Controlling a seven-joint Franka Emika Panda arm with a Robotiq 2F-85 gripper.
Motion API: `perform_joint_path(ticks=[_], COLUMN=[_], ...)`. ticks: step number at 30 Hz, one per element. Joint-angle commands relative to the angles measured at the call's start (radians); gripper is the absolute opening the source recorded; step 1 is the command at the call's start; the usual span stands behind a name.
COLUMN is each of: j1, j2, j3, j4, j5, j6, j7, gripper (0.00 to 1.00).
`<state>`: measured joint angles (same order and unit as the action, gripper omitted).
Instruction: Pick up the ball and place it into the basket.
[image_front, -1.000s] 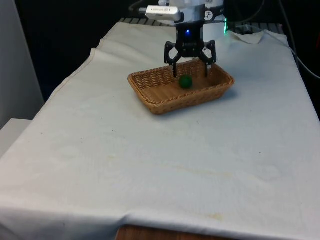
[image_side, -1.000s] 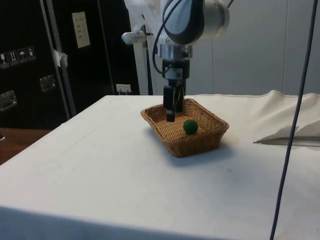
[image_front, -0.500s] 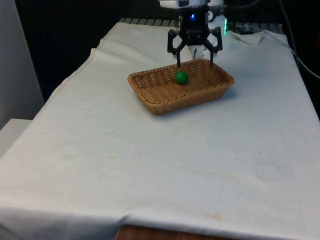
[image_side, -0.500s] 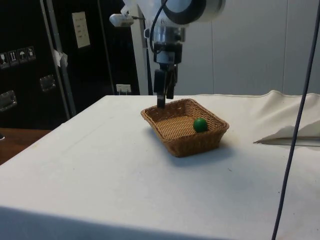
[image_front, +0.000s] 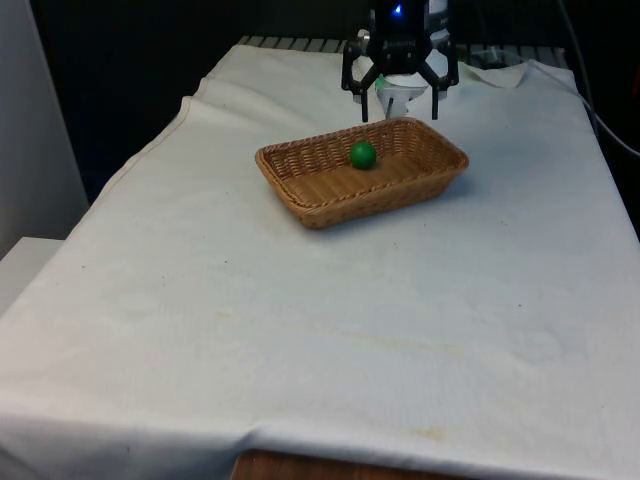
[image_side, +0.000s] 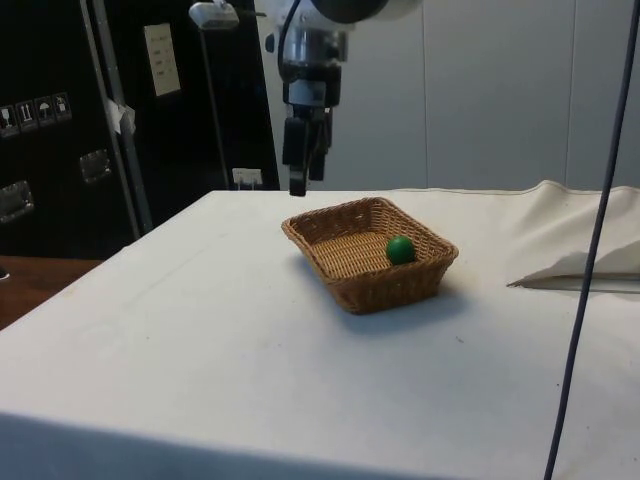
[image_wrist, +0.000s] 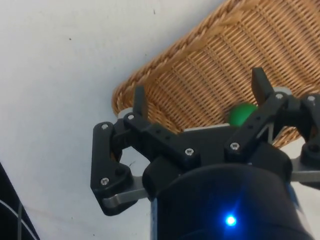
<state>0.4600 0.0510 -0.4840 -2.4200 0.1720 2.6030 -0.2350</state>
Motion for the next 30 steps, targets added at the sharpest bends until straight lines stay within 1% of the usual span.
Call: perform_joint_path(ticks=[1,4,5,6,14,15,16,24,25,26,27,30], j1=[0.002,0.001,0.000,0.001,0.001,0.000,0.001,0.002,0.002,0.000,0.002,0.001], j2=[0.008,0.009,0.001,0.010,0.022,0.010,0.024,0.058,0.066,0.059,0.070,0.081], j3=[-0.002,0.004,0.006,0.005,0.016,0.018,0.017,0.022,0.022,0.026,0.022,0.022], j4=[0.012,0.036,0.023,0.042,0.104,0.091,0.112,0.188,0.206,0.197,0.214,0.240], j5=[-0.025,-0.040,-0.016,-0.043,-0.072,-0.052,-0.076,-0.102,-0.109,-0.090,-0.111,-0.120], j6=[-0.009,-0.025,-0.016,-0.029,-0.070,-0.061,-0.075,-0.121,-0.134,-0.124,-0.140,-0.160], j7=[0.023,0.034,0.013,0.036,0.058,0.039,0.062,0.080,0.084,0.068,0.086,0.091], gripper=[1.00,1.00,1.00,1.00,1.00,1.00,1.00,1.00,1.00,1.00,1.00,1.00])
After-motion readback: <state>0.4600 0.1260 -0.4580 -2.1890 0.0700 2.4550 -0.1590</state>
